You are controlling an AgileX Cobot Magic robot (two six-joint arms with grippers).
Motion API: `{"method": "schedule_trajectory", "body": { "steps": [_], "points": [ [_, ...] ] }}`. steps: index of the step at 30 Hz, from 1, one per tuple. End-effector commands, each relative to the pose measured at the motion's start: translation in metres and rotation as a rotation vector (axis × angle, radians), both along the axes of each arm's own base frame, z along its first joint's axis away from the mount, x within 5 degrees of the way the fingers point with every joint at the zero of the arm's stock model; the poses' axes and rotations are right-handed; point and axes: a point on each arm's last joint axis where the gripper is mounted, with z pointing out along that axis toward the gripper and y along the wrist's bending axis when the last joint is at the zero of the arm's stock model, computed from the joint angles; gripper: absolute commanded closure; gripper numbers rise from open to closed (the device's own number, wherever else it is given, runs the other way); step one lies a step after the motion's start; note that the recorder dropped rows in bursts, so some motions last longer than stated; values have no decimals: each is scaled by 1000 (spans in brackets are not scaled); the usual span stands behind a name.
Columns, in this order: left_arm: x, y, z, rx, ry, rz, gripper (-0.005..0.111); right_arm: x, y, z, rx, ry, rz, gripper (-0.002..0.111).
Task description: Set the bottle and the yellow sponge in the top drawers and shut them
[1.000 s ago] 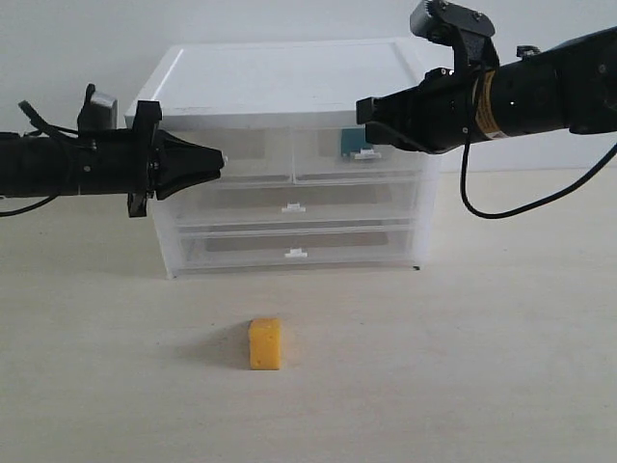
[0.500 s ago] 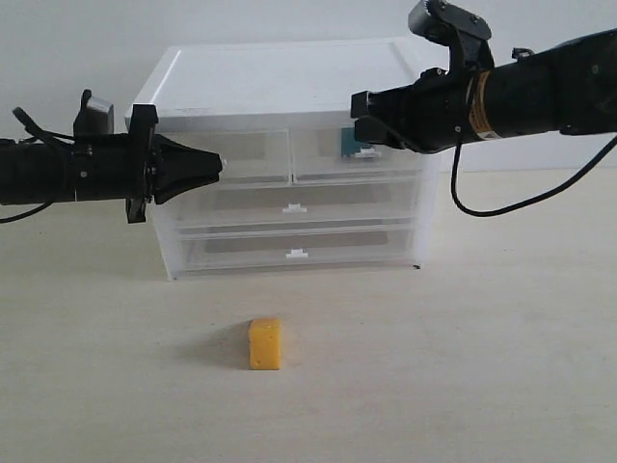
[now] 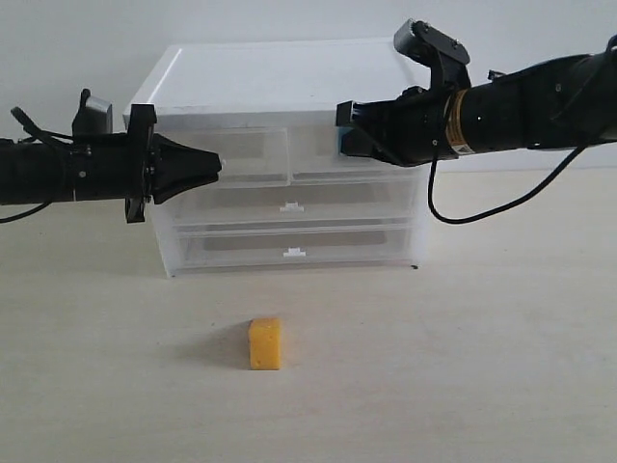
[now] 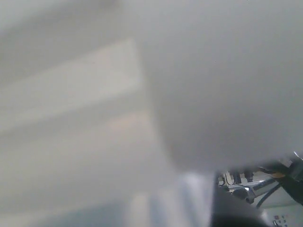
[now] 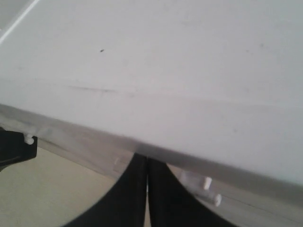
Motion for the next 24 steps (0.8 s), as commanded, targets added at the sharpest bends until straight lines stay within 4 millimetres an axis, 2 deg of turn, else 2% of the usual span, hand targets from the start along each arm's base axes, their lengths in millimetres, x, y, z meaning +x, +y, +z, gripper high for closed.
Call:
{"method": "schedule_trajectory", "body": {
  "steps": [1, 12, 17, 24],
  "points": [
    [-10, -5, 17, -70, -51, -85, 103, 13, -11, 4, 0, -24, -136, 108],
    [-39, -5, 23, -58, -50, -91, 103, 15, -11, 9, 13, -45, -140, 108],
    [-58, -4, 25, -47, -51, -95, 103, 15, -10, 13, 25, -57, -133, 108],
    [-90, -3, 16, -37, -27, -95, 103, 14, -8, 13, 35, -58, -112, 108]
  ]
}}
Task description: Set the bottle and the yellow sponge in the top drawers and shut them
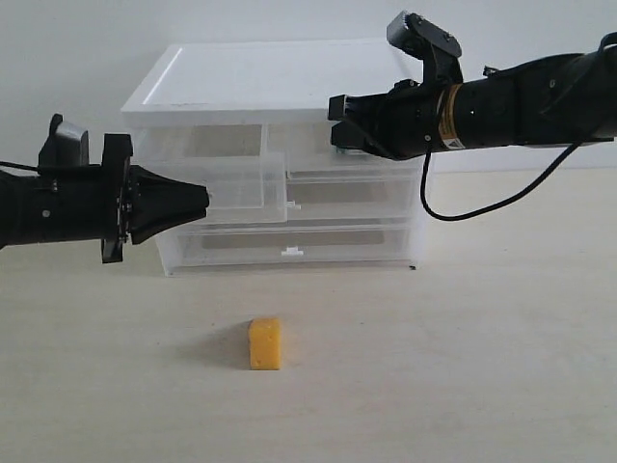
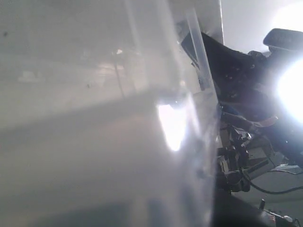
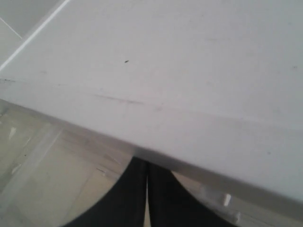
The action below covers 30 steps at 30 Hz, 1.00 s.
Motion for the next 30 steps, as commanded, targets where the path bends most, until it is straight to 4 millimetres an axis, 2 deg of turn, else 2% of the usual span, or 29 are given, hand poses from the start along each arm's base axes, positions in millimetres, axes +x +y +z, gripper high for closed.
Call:
{"method": "schedule_trajectory", "body": {
  "steps": [1, 6, 11, 22, 25, 28, 30],
  "points": [
    [-23, -6, 12, -52, -57, -87, 103, 13, -14, 8, 16, -10, -139, 108],
    [-36, -5, 12, -47, -53, -89, 103, 13, -14, 8, 14, -11, -138, 108],
    [-47, -5, 2, -43, -31, -87, 103, 13, -14, 8, 14, -12, -136, 108],
    [-48, -5, 1, -41, -60, -78, 102, 11, -13, 8, 13, -16, -110, 108],
    [-48, -5, 1, -35, -75, -81, 84, 11, -13, 8, 9, -20, -108, 108],
    [-48, -5, 1, -44, -51, -77, 55, 11, -13, 8, 9, -20, -108, 108],
    [-51, -5, -1, -24, -50, -104, 41, 12, -13, 8, 9, -19, -110, 108]
  ]
}}
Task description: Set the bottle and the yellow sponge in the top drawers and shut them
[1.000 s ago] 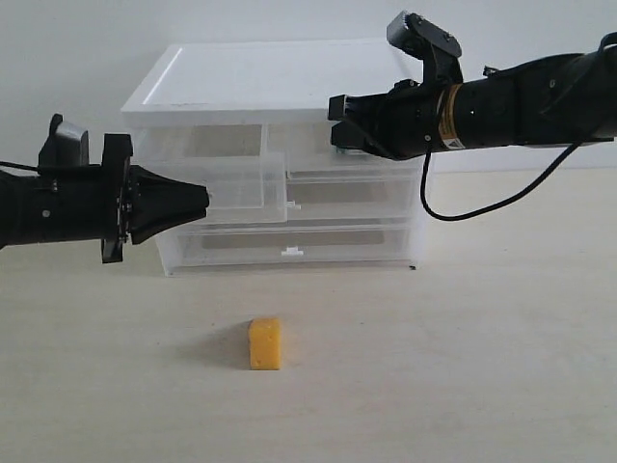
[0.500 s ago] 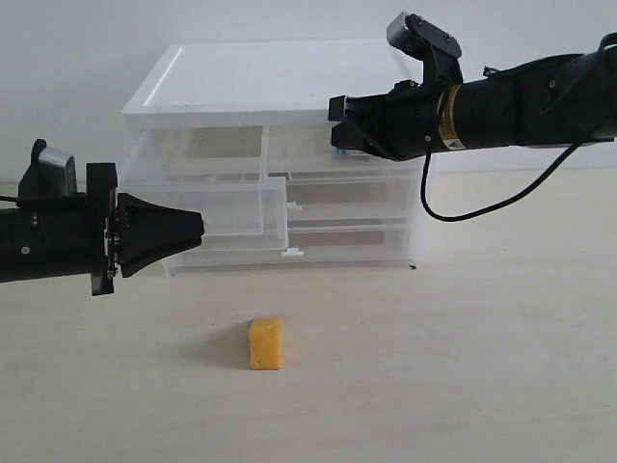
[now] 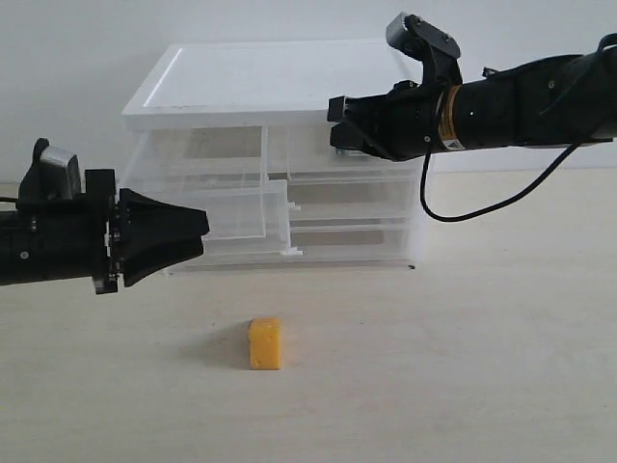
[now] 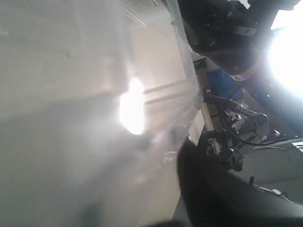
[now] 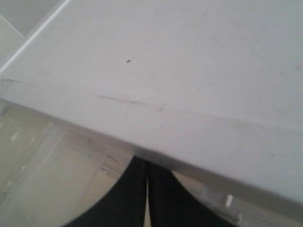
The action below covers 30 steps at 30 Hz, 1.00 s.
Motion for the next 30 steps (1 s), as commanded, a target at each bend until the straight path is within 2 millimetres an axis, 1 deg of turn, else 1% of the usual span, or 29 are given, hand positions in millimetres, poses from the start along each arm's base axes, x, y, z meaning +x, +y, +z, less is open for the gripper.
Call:
{"method": "schedule_trajectory", "body": {
  "steps": [1, 5, 11, 14, 18, 20, 21, 26, 30],
  "points": [
    [-8, -4, 3, 8, -11, -70, 39, 12, -13, 9, 6, -19, -116, 108],
    [-12, -3, -4, 89, -8, -124, 38, 11, -13, 8, -4, -23, -110, 108],
    [-16, -3, -9, 105, 7, -122, 39, 11, -13, 8, -6, -23, -111, 108],
    [-22, -2, -19, 159, 15, -115, 39, 12, -14, 8, -11, -24, -115, 108],
    [-36, 0, -42, 269, 20, -57, 39, 12, -15, 7, -31, -29, -127, 108],
    [-42, 1, -49, 291, -12, -24, 39, 13, -16, 6, -44, -32, -131, 108],
    [-48, 0, -53, 308, -35, -35, 40, 13, -16, 6, -48, -35, -129, 108],
    [-62, -6, -62, 369, -71, -94, 42, 13, -17, 6, -55, -38, -133, 108],
    [-64, -11, -67, 442, -70, -110, 45, 13, -17, 6, -55, -38, -133, 108]
  ]
}}
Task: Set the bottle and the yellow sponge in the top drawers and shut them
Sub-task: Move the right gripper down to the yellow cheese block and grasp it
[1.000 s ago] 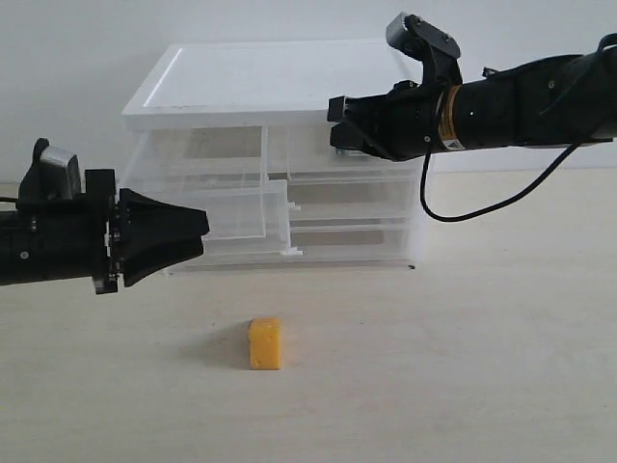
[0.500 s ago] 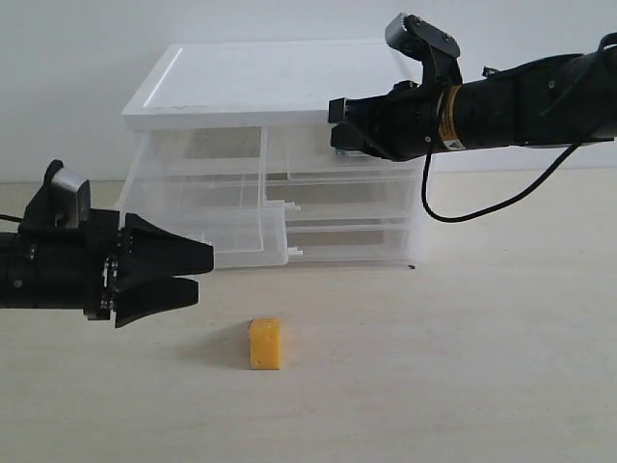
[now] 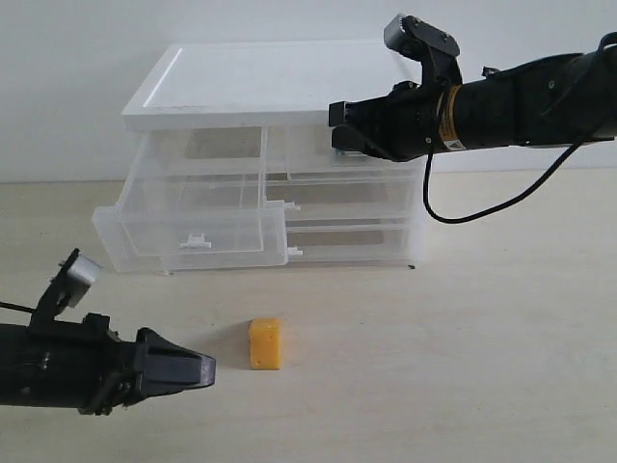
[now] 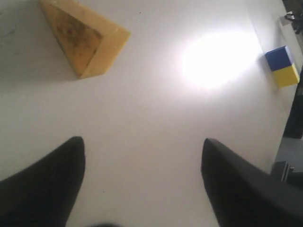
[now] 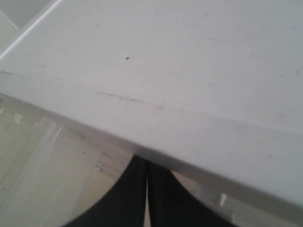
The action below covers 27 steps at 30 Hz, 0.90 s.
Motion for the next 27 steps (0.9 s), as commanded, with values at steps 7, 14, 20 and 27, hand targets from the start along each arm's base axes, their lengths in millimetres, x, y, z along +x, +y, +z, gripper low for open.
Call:
{"method": "schedule_trajectory", "body": {
  "steps": [7, 14, 20, 27],
  "points": [
    [-6, -15, -10, 161, -14, -37, 47, 13, -16, 7, -24, -27, -142, 108],
    [-10, -20, -3, 76, 16, -59, 47, 11, -15, 5, -61, -31, -107, 108],
    [-5, -4, -1, 143, 14, 7, 47, 4, -15, 16, -54, -14, -92, 108],
    [-4, 7, -1, 157, 11, 16, 47, -9, -14, 32, -14, 34, -41, 108]
  ]
}}
